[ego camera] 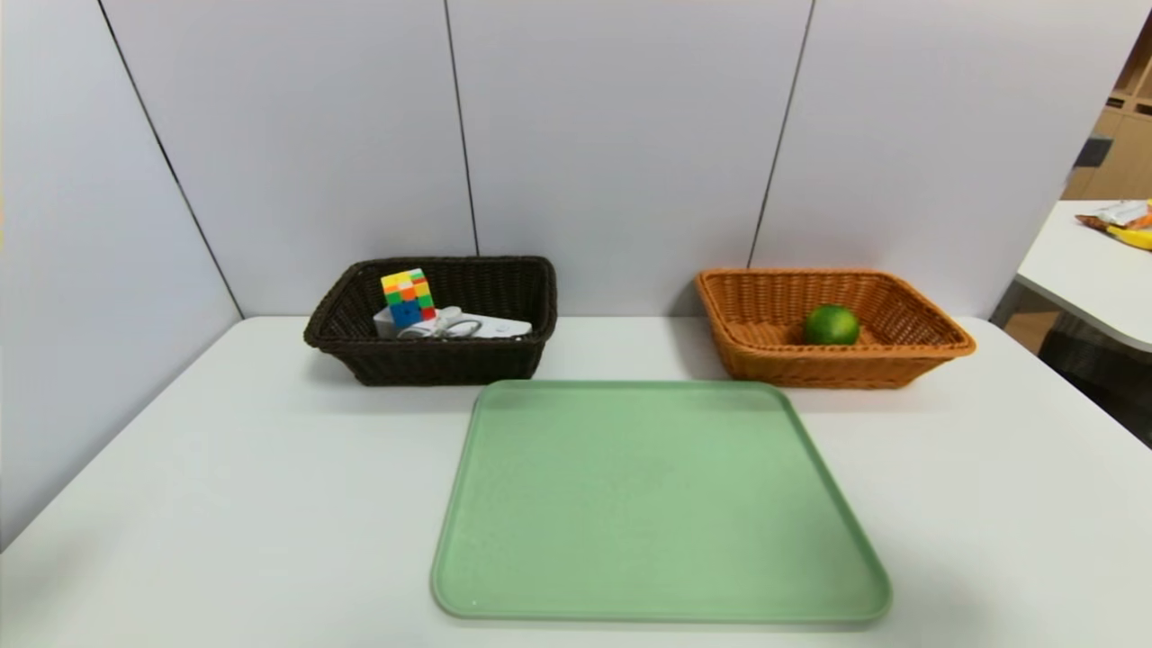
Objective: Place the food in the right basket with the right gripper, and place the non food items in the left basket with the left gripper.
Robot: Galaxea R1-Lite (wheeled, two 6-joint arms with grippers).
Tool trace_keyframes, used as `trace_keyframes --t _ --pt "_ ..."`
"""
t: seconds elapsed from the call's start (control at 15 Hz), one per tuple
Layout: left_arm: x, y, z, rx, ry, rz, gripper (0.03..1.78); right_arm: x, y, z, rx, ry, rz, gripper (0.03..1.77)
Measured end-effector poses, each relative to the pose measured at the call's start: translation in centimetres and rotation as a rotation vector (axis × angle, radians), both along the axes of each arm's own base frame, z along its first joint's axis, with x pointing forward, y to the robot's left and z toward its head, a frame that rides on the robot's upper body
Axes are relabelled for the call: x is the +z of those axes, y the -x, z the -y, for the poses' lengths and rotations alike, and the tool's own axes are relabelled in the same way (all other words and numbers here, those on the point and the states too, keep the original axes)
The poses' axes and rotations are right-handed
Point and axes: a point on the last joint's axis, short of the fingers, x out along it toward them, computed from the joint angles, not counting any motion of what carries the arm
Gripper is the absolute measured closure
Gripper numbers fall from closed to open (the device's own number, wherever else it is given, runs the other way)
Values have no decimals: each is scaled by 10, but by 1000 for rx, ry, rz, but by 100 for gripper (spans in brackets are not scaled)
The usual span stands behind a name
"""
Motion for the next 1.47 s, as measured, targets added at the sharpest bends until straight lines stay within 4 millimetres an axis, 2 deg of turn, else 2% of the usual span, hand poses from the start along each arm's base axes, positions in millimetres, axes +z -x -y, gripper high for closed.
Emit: trace_keyframes --t 0.2,0.4,0.73,0.87,1.0,1.13,1.33,1.47 --pt "-15 37 -3 28 -18 63 12 -28 57 5 -33 -10 136 11" --pt "-34 72 -3 -35 -76 98 12 -57 104 7 -42 -19 260 11" --pt "-73 120 0 -178 -166 185 12 -97 156 6 -34 -20 455 11" --pt "-91 134 2 -238 -220 242 12 -110 171 5 -9 41 542 11" --pt "-104 139 2 -264 -246 298 12 -114 175 5 5 107 652 11" --pt "-113 136 2 -262 -259 326 12 -115 170 5 7 135 748 11" --pt "-133 118 2 -258 -273 363 12 -130 145 4 22 174 828 10" --pt "-149 102 2 -252 -291 415 12 -153 120 4 55 209 861 10"
